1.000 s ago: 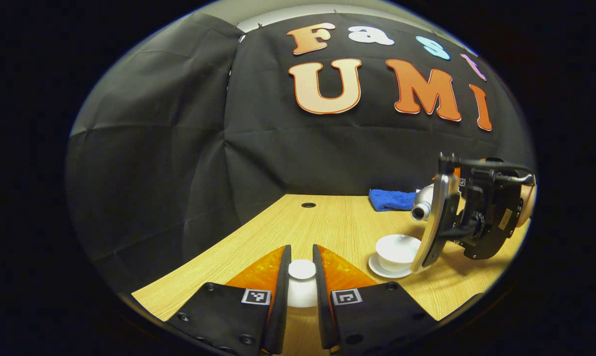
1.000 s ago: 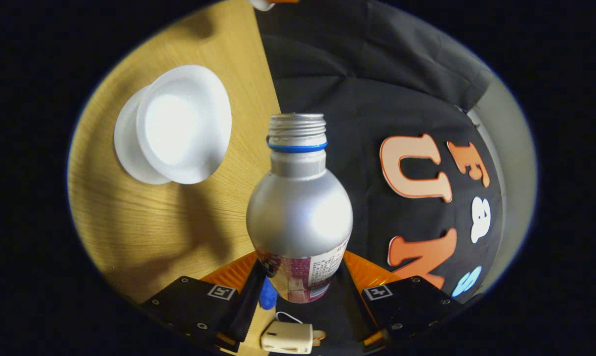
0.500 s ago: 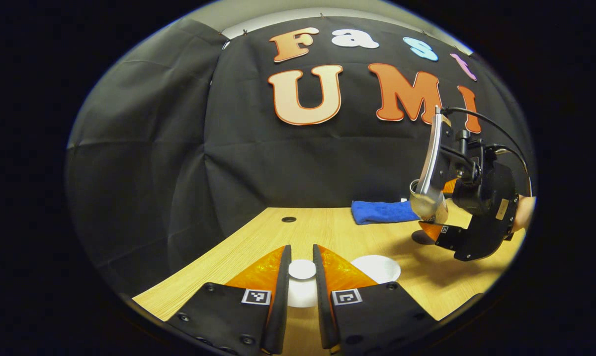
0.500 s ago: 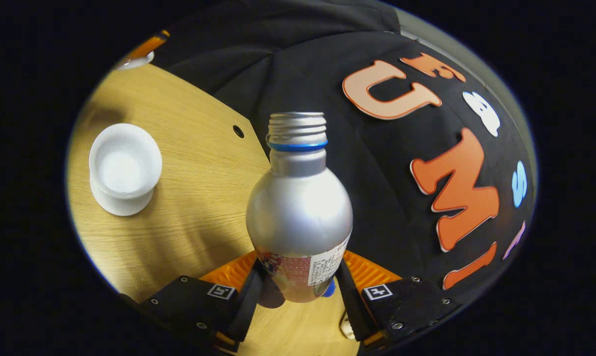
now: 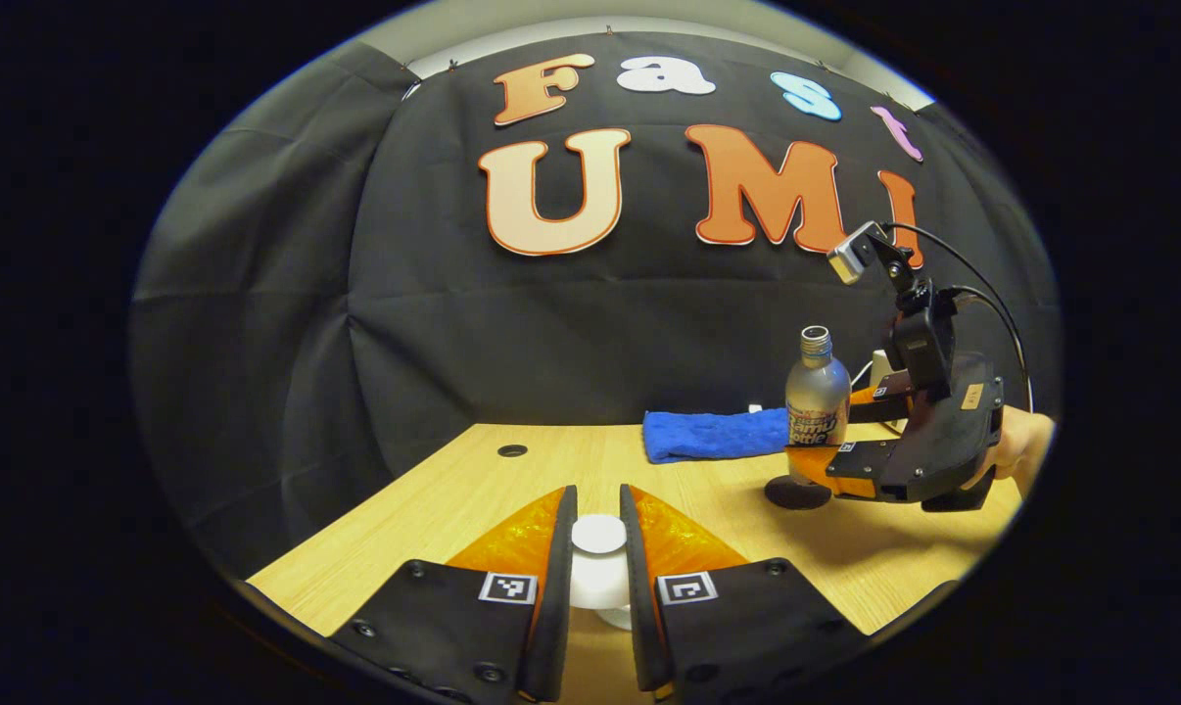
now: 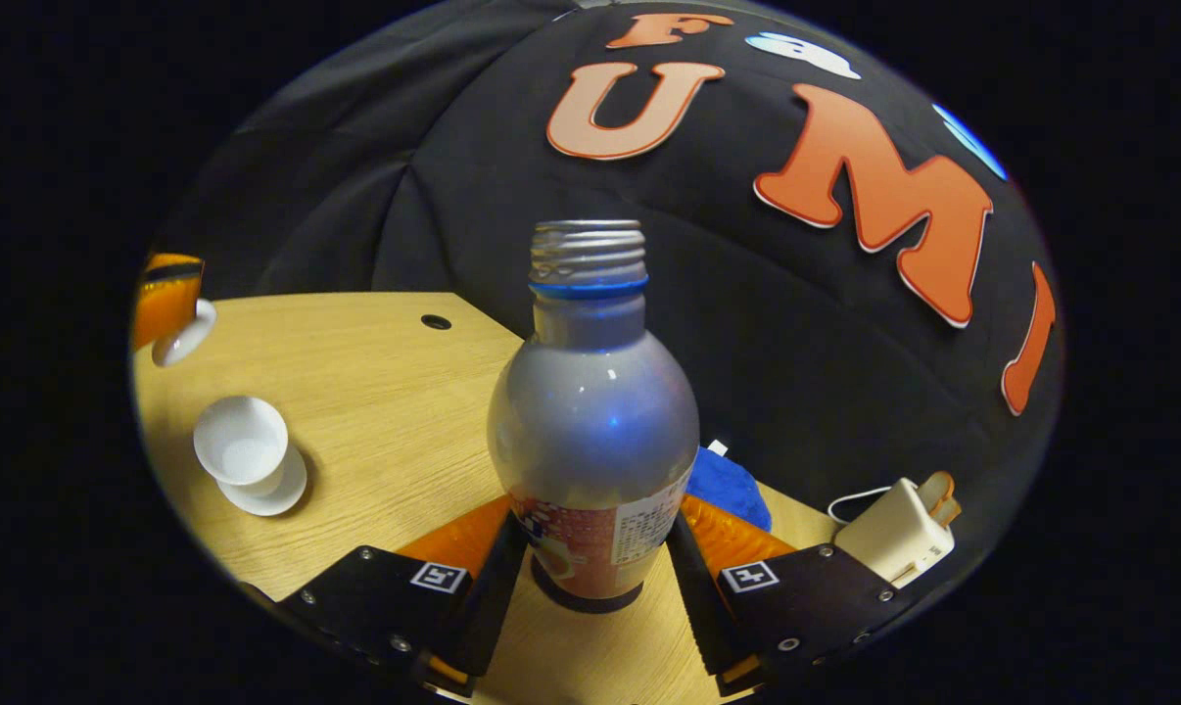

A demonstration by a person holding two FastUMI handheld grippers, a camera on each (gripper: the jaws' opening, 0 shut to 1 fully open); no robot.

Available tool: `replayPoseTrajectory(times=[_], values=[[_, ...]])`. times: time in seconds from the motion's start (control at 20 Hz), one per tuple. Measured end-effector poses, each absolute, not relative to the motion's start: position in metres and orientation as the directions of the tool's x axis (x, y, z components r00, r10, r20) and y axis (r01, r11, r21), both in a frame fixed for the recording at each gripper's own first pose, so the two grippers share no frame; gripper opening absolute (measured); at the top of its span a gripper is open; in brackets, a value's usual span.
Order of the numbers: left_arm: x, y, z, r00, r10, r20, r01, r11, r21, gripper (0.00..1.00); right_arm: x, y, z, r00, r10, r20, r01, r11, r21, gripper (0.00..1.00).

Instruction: Open the teacup lid with one hand, grasp the water bottle and pour water into the teacup with the other hand; after pouring, place the water bottle on the coaster and then close the teacup lid.

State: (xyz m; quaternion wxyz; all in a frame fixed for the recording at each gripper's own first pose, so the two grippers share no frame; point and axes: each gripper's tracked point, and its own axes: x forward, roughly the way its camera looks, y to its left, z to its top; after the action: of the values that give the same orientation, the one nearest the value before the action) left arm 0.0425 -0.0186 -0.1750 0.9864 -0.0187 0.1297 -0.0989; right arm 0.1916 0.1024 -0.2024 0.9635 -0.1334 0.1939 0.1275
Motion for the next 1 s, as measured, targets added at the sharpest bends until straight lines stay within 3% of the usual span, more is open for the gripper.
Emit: replayPoseTrajectory(times=[0.1,0.15,0.2,0.25,0.45,0.55,0.75,0.8,0.9,1.0], values=[[0.048,-0.03,-0.18,0.94,-0.221,-0.261,0.206,0.975,-0.082,0.31,0.194,0.097,-0.209,0.886,0.209,-0.413,-0.292,0.945,-0.149,0.8],[0.05,-0.035,-0.182,0.936,-0.229,-0.266,0.212,0.973,-0.089,0.27,0.197,0.095,-0.211,0.885,0.216,-0.412,-0.287,0.951,-0.117,0.8],[0.052,-0.04,-0.186,0.932,-0.238,-0.272,0.22,0.971,-0.095,0.31,0.198,0.094,-0.213,0.881,0.227,-0.414,-0.285,0.955,-0.085,0.8],[0.053,-0.043,-0.189,0.929,-0.244,-0.279,0.225,0.969,-0.1,0.27,0.2,0.091,-0.216,0.878,0.236,-0.417,-0.283,0.957,-0.055,0.8],[0.056,-0.051,-0.207,0.915,-0.247,-0.319,0.226,0.969,-0.101,0.36,0.207,0.086,-0.228,0.871,0.245,-0.427,-0.261,0.965,0.023,0.79],[0.056,-0.052,-0.218,0.906,-0.244,-0.346,0.22,0.969,-0.108,0.31,0.21,0.085,-0.236,0.863,0.252,-0.438,-0.253,0.966,0.057,0.79],[0.059,-0.053,-0.23,0.896,-0.241,-0.372,0.215,0.97,-0.111,0.31,0.217,0.078,-0.25,0.858,0.24,-0.455,-0.225,0.97,0.088,0.8],[0.058,-0.053,-0.232,0.894,-0.242,-0.377,0.216,0.97,-0.11,0.36,0.218,0.076,-0.252,0.857,0.238,-0.458,-0.219,0.971,0.096,0.8],[0.057,-0.056,-0.236,0.89,-0.247,-0.382,0.221,0.969,-0.112,0.27,0.219,0.073,-0.258,0.852,0.242,-0.464,-0.212,0.97,0.117,0.79],[0.057,-0.055,-0.241,0.889,-0.242,-0.39,0.22,0.97,-0.102,0.31,0.22,0.071,-0.259,0.853,0.239,-0.464,-0.206,0.971,0.12,0.8]])
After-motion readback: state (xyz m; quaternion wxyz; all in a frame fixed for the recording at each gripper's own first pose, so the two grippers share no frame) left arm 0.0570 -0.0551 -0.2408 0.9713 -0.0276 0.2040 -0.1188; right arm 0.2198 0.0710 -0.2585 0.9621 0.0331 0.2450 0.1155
